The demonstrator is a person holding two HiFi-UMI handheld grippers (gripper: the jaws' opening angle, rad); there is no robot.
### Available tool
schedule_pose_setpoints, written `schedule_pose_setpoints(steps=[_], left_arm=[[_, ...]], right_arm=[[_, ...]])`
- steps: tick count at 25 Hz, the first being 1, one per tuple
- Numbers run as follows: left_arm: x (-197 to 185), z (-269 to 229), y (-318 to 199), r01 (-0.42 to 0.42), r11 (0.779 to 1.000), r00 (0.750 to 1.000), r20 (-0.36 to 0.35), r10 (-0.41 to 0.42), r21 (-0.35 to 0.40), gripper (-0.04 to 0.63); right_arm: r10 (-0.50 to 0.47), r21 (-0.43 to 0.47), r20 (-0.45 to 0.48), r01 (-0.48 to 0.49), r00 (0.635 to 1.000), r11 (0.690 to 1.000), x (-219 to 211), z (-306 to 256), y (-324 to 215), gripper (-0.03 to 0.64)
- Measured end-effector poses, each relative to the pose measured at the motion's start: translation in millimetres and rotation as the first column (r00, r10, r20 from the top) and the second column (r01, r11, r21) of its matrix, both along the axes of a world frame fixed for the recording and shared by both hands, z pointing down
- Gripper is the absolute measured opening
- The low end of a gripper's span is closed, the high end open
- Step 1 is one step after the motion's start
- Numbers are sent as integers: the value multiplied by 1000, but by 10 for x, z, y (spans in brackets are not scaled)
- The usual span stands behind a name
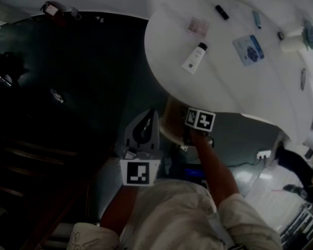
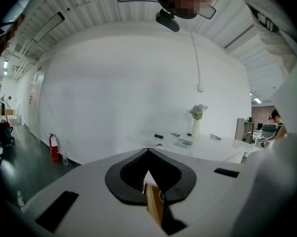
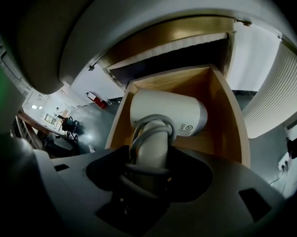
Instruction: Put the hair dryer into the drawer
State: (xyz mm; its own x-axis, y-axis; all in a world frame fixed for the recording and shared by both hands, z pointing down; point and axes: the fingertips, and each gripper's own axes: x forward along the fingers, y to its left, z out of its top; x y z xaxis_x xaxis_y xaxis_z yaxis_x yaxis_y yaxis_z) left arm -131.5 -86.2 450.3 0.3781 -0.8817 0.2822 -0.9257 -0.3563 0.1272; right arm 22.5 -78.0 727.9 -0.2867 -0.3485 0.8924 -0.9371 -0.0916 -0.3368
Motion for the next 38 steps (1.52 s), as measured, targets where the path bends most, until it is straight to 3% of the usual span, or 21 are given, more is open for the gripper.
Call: schedule_pose_setpoints(steps=[7,17,24,28,32,38], left_arm=[[-54,35,37,2,1000,1000,-1,-2,-12,2],[-79,107,51,-15,999,1000,14,15,-38,2],[-57,98,81,-22,999,1000,12,23,-24,2],[-56,116,116,-24,999,1000,17,24,-31,2],[-43,78,119,-15,999,1000,0,15,-29,2],[11,-33,100,-28,1000,1000,-2,28,-4,1]], right_arm=[[22,6,-16,-22,1000,1000,-19,242,-2,249],[-20,-14,-99,19,995,1000,-8,373,12,250],[-33,-12,-64,32,997,999,-70,399,23,258],[-37,-20,-112,35,993,999,12,381,30,265],[-24,-19,-58,23,998,1000,-63,370,43,273],[-22,-9,-98,21,995,1000,35,201,76,273]])
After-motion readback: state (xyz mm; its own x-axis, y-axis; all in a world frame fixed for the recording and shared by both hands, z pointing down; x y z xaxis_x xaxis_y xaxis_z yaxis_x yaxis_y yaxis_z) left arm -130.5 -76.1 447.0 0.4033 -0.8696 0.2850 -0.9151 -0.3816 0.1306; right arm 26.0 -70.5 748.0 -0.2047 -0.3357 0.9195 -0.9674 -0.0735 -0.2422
